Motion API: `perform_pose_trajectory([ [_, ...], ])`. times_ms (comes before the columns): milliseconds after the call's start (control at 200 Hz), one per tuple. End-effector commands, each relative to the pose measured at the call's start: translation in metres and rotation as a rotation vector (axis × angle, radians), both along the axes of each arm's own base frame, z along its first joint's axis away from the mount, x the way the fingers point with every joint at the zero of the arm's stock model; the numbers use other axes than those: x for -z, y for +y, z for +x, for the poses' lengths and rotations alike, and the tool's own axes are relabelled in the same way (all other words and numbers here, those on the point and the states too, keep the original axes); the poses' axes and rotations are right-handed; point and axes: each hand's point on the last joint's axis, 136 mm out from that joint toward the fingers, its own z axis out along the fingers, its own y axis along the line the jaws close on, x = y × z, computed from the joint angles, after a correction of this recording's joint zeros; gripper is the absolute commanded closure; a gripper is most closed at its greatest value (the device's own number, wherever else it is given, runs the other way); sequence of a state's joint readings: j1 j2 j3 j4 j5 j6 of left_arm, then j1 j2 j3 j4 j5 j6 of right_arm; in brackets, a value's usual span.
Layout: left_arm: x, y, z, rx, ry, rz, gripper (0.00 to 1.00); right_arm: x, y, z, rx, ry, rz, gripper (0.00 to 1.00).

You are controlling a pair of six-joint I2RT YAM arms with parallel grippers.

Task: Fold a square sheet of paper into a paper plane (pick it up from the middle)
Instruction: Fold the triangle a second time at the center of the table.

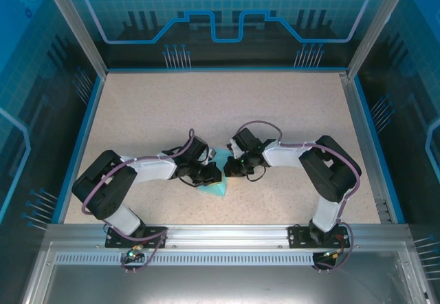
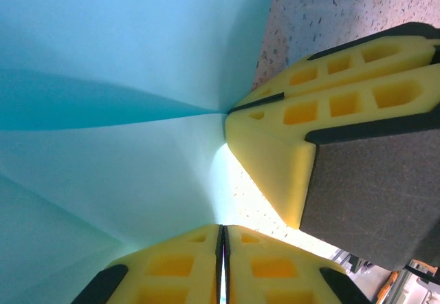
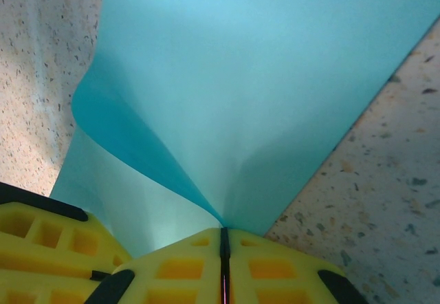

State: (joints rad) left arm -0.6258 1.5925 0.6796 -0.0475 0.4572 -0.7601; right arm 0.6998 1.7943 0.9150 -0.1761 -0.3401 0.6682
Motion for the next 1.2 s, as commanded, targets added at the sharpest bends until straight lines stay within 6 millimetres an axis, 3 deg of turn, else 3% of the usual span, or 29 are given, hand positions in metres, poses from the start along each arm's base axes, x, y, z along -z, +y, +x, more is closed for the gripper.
perform_pose_trajectory([
  [0,0.004,0.001,0.000,0.002,0.010,0.031,0.88,0.012,-0.004,-0.001,-0.005,0.019,-0.043,0.91],
  [1195,0.016,0.007,-0.005,0.000,0.040,0.070,0.89,0.014,-0.004,0.001,-0.004,0.025,-0.053,0.90],
])
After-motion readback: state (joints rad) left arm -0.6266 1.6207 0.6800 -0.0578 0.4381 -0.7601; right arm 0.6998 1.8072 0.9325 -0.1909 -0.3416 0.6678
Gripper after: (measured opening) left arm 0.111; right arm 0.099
